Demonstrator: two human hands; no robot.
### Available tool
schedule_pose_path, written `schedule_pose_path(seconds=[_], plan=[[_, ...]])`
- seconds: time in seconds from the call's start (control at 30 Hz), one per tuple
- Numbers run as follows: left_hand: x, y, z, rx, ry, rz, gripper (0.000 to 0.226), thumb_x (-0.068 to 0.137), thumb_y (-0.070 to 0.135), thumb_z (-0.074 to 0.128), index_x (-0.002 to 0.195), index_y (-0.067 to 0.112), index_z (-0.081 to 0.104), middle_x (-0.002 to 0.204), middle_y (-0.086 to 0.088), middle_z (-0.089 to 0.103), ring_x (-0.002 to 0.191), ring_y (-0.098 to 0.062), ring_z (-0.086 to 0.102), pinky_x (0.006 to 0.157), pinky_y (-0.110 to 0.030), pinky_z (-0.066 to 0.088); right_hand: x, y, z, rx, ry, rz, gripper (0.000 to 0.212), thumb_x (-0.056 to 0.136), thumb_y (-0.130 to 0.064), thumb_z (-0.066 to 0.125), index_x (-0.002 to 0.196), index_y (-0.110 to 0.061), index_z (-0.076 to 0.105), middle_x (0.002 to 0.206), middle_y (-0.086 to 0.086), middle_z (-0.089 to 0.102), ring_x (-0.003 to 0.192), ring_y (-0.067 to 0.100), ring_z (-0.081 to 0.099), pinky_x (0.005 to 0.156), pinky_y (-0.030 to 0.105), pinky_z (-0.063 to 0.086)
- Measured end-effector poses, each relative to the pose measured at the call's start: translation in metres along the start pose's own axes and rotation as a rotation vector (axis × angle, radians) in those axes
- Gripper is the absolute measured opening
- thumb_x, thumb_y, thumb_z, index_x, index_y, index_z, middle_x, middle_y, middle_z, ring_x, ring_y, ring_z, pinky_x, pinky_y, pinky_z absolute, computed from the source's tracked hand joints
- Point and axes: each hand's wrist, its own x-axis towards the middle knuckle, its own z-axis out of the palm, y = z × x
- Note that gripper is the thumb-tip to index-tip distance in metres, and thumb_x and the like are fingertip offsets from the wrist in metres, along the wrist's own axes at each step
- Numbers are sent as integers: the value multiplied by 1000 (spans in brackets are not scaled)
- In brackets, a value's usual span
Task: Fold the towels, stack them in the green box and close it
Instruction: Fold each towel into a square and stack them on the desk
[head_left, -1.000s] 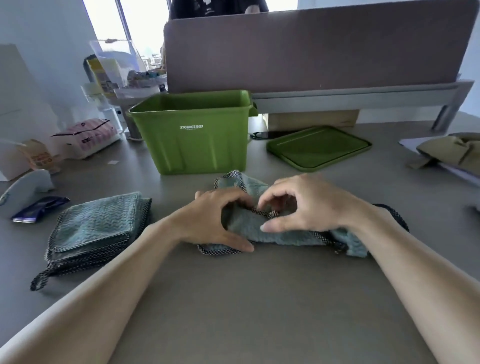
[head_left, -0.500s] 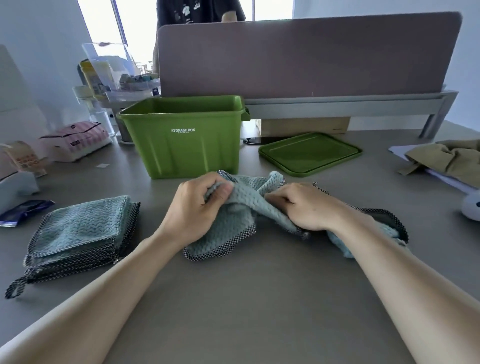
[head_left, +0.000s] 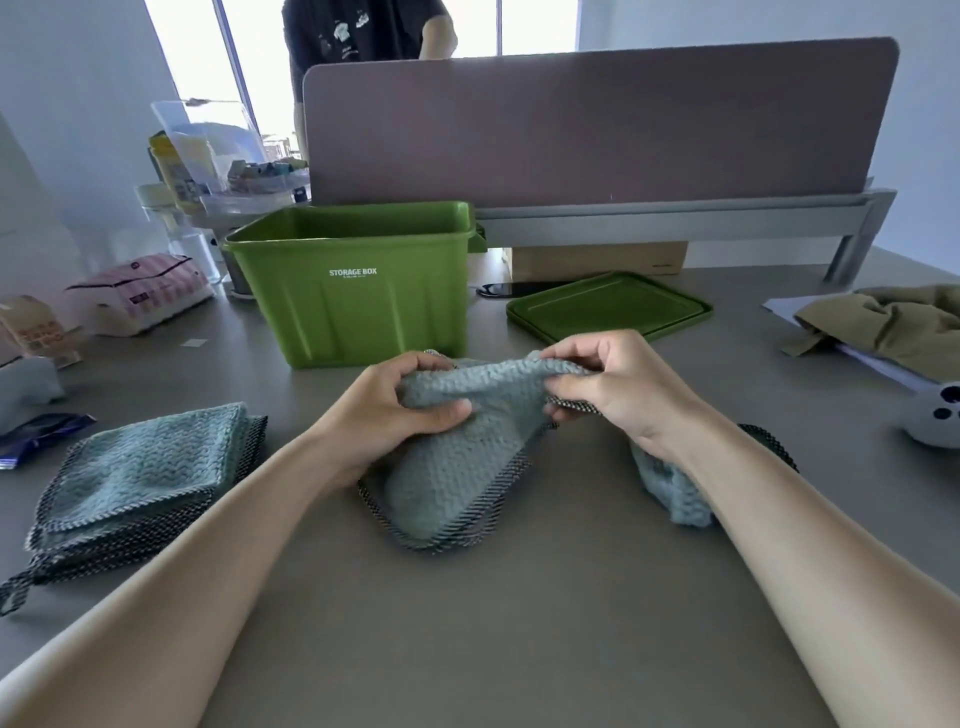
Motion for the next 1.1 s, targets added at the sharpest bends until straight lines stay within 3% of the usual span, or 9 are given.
schedule_pose_path(seconds=[0.17, 0.3, 0.4, 0.53, 0.63, 0.73, 0.87, 0.97, 1.1], plan=[[4, -10, -12, 61, 54, -50, 42, 74, 29, 85, 111, 24, 65, 99, -21, 74, 95, -40, 71, 90, -50, 56, 4, 4, -6, -78, 136, -7, 9, 86, -1, 73, 90, -9, 73, 82, 16, 74, 54, 13, 67, 51, 22, 53], [5, -11, -14, 533, 213, 48, 40, 74, 37, 84, 107, 28, 62, 93, 4, 73, 84, -15, 69, 78, -30, 50, 6, 9, -12, -348, 259, 4, 6, 84, -19, 77, 89, -19, 73, 74, 3, 76, 44, 8, 62, 43, 20, 46], [-1, -5, -9, 726, 304, 264, 44, 70, 46, 83, 102, 28, 59, 101, 10, 61, 76, -8, 60, 77, -27, 47, 6, 10, -14, -433, 311, 2, 16, 80, -28, 80, 95, -24, 73, 78, -8, 75, 60, 6, 68, 62, 23, 55], [-17, 11, -1, 690, -184, 392, 54, 62, 68, 75, 95, 30, 58, 96, 18, 59, 87, -3, 56, 74, -13, 43, 5, 6, -16, -447, 257, -74, 28, 76, -16, 75, 100, -29, 73, 97, -11, 71, 96, 9, 65, 87, 28, 51], [-21, 7, 2, 851, -434, 329, 49, 67, 53, 82, 102, 31, 55, 107, 18, 54, 104, -3, 51, 91, -20, 41, 2, 2, -20, -549, 72, -41, 31, 75, -8, 70, 97, -30, 73, 108, -12, 69, 98, -1, 59, 87, 28, 42], [-15, 4, -3, 794, -348, 370, 30, 73, 25, 74, 100, 27, 62, 111, 11, 61, 105, -6, 56, 95, -26, 42, 1, 4, -24, -706, -40, -41, 27, 77, -12, 75, 93, -35, 74, 112, -12, 70, 80, -11, 57, 81, 24, 39], [-12, 5, -7, 717, -204, 332, 12, 92, 26, 66, 94, 17, 74, 80, 12, 70, 69, -4, 62, 71, -27, 50, 3, 9, -26, -775, -50, -73, 22, 75, -31, 84, 83, -44, 68, 102, -18, 68, 109, 5, 60, 90, 25, 39], [-13, 7, -9, 563, -134, 251, 43, 97, 32, 60, 70, -1, 60, 54, -1, 39, 44, -10, 30, 46, -25, 29, 2, 8, -25, -756, -69, -107, 21, 74, -42, 83, 92, -40, 73, 114, -15, 66, 112, 5, 58, 97, 28, 42], [-10, 5, -11, 384, -57, 180, 60, 92, 49, 60, 65, -1, 42, 64, -6, 29, 60, -23, 24, 56, -37, 24, -1, 4, -25, -799, -191, -68, 52, 69, -47, 84, 117, -39, 67, 129, -19, 46, 118, 0, 44, 97, 24, 30]])
